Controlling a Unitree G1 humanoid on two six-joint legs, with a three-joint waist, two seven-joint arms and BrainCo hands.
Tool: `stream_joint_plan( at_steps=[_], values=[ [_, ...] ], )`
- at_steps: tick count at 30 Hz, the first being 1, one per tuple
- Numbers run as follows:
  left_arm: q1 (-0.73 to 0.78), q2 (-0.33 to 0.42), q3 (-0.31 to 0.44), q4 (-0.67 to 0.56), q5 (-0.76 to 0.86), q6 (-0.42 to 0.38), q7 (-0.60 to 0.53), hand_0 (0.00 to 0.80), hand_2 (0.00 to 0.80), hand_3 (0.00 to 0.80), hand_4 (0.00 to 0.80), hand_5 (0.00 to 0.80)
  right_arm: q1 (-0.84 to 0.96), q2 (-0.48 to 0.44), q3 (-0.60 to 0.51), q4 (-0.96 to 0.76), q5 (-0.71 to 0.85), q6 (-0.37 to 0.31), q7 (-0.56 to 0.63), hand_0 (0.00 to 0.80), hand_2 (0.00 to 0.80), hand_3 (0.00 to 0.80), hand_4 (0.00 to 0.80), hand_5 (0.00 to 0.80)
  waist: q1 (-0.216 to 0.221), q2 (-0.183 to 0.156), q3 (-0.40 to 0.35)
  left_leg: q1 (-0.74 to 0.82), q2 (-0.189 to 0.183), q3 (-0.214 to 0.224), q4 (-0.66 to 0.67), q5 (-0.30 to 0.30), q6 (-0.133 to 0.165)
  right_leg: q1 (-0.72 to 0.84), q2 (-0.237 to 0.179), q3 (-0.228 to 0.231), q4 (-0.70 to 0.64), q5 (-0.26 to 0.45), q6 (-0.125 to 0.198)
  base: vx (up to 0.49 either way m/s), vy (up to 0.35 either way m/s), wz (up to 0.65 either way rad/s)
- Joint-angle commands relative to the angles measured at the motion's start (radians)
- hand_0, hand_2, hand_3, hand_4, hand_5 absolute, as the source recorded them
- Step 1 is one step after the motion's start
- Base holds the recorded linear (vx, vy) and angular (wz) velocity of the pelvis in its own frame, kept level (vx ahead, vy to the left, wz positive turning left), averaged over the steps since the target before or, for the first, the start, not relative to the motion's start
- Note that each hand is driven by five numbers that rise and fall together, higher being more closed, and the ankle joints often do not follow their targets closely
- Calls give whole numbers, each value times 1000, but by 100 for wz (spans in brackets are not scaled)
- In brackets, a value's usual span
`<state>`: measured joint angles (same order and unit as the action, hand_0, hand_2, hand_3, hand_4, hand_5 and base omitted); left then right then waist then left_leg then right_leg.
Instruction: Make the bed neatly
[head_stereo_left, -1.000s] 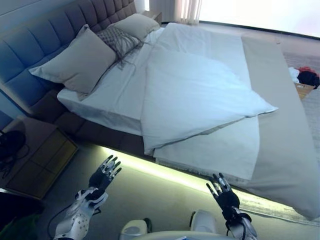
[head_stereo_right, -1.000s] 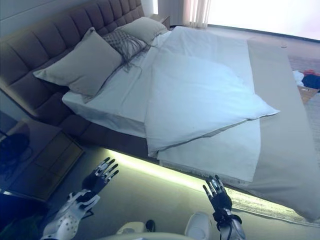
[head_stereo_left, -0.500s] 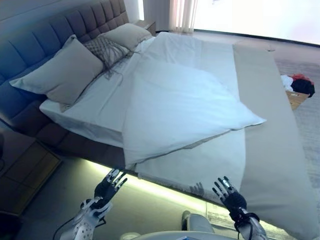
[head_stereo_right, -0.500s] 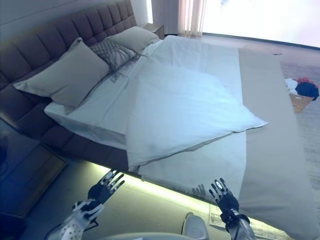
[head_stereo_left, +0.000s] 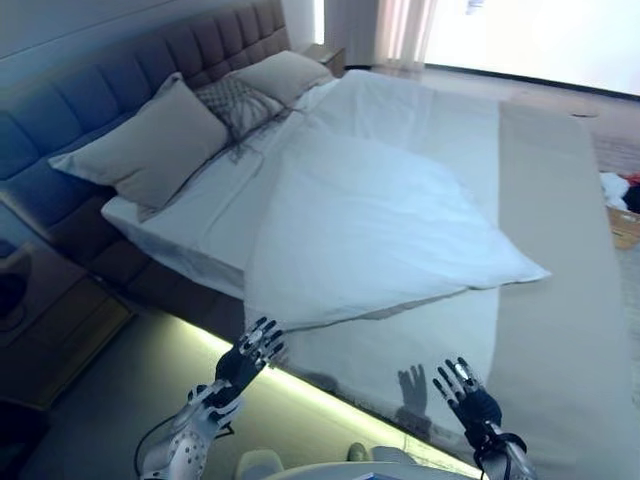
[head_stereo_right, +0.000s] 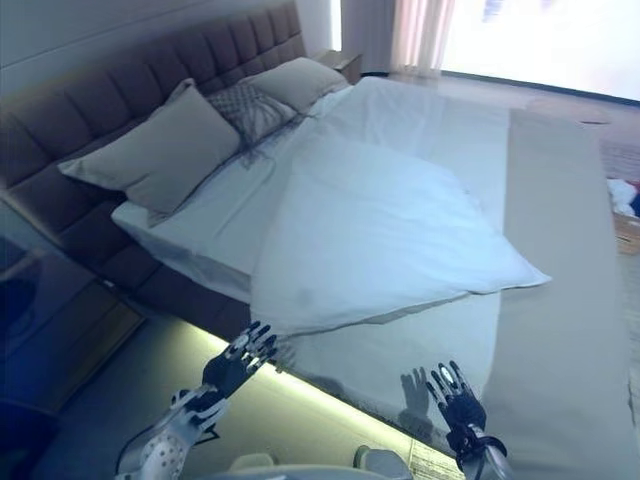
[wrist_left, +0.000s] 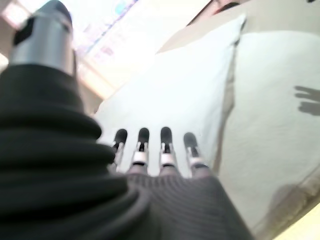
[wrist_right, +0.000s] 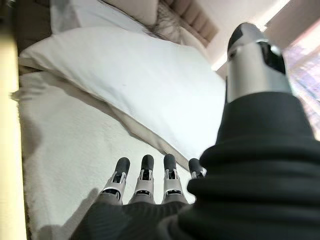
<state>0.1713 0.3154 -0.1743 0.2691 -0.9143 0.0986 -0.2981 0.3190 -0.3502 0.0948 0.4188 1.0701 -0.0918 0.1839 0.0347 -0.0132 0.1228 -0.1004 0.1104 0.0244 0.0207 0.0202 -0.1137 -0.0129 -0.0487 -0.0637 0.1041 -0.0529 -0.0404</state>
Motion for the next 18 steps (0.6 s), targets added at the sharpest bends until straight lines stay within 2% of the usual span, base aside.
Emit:
stream_joint_plan(
  at_steps=[1,4,7,9,10,11,14,16,18],
  values=[
    [2,18,69,-48,39,-37,-14,0,0,0,0,0,-13,6,14,-61,36,-55,19,0,0,0,0,0,44,27,3,-147,2,-22,-78,295,-18,154,20,-28,5,-45,102,381,17,-35],
    [42,17,85,-67,46,-15,-17,0,0,0,0,0,-5,23,23,-51,16,-51,18,0,0,0,0,0,67,46,-3,-167,1,-50,-96,289,-19,176,24,-21,43,-94,98,436,44,-57],
    [70,21,87,-69,54,-1,-17,0,0,0,0,0,17,32,21,-50,7,-52,38,0,0,0,0,0,78,50,-10,-174,2,-48,-96,282,-18,207,13,-19,66,-136,103,457,105,-85],
    [59,24,84,-51,62,-4,-27,0,0,0,0,0,20,28,22,-62,13,-56,31,0,0,0,0,0,78,46,-10,-160,-5,-31,-62,256,-7,226,-12,-20,82,-150,119,411,147,-40],
    [51,27,78,-45,60,-11,-27,0,0,0,0,0,11,26,35,-61,15,-66,23,0,0,0,0,0,81,42,-13,-156,-17,-31,-46,221,4,229,-30,-18,93,-151,129,432,188,-36],
    [44,30,75,-42,56,-13,-20,0,0,0,0,0,2,29,49,-59,18,-77,11,0,0,0,0,0,87,40,-18,-150,-29,-38,-37,211,10,230,-53,-24,114,-154,143,438,209,-34],
    [28,48,74,-28,95,-21,-28,0,0,0,0,0,2,56,32,-69,48,-65,-15,0,0,0,0,0,94,11,-41,-173,-82,-22,76,164,57,237,-137,-32,203,-51,205,392,199,-34],
    [32,52,61,-63,95,-22,-2,0,0,0,0,0,8,73,46,-91,32,-79,-36,0,0,0,0,0,100,-2,-67,-154,-128,-25,93,125,103,203,-177,-34,276,57,212,370,214,-13],
    [32,60,63,-65,91,-37,8,0,0,0,0,0,-3,89,52,-82,25,-90,-20,0,0,0,0,0,107,1,-82,-138,-146,-22,92,112,125,186,-191,-43,310,86,205,344,178,-22]
  ],
)
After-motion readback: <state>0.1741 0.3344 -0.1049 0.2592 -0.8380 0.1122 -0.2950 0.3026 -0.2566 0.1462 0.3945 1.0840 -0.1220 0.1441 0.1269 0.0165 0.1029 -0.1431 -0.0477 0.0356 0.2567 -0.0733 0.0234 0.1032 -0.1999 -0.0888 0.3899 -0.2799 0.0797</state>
